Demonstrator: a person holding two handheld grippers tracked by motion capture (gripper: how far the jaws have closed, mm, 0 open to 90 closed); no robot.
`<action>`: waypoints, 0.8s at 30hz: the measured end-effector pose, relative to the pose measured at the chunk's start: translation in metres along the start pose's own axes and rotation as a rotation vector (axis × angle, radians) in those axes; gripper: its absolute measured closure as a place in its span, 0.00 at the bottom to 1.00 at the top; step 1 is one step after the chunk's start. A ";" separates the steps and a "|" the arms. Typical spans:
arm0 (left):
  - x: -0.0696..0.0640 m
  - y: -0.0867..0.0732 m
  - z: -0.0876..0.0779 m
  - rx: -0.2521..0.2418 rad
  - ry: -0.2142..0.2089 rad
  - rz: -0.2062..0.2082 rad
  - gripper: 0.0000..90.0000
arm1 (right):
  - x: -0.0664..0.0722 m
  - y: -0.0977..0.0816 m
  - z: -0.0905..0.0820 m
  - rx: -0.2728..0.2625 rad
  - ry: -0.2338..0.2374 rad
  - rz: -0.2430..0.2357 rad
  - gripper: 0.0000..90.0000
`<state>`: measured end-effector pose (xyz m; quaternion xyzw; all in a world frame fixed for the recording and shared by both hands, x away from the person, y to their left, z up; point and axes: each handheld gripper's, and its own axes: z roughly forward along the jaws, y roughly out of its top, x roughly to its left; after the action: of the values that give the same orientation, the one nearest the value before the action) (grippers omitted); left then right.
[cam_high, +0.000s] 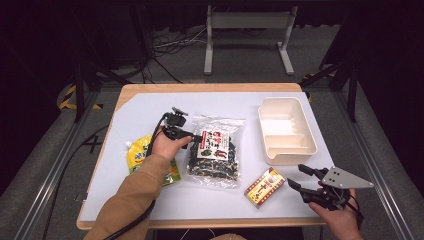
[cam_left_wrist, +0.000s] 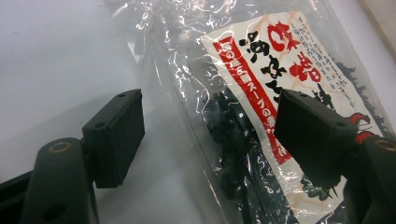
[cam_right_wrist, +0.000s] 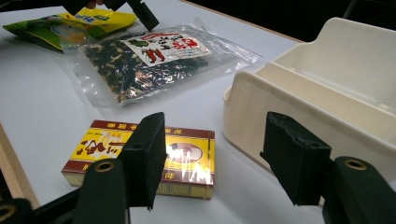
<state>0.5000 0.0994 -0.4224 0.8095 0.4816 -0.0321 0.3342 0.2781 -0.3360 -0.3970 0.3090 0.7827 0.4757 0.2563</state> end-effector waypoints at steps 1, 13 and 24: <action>0.000 0.000 0.001 0.002 -0.002 -0.003 0.28 | 0.000 0.000 0.000 0.002 0.001 -0.002 0.44; 0.000 -0.004 0.006 0.048 -0.073 -0.040 0.47 | 0.001 -0.001 0.002 0.010 -0.003 -0.015 0.43; 0.001 -0.005 0.008 0.053 -0.160 -0.073 0.73 | 0.001 -0.001 0.004 0.015 -0.003 -0.020 0.43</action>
<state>0.4987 0.0973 -0.4318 0.7948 0.4815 -0.1216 0.3488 0.2793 -0.3332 -0.3995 0.3038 0.7889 0.4668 0.2598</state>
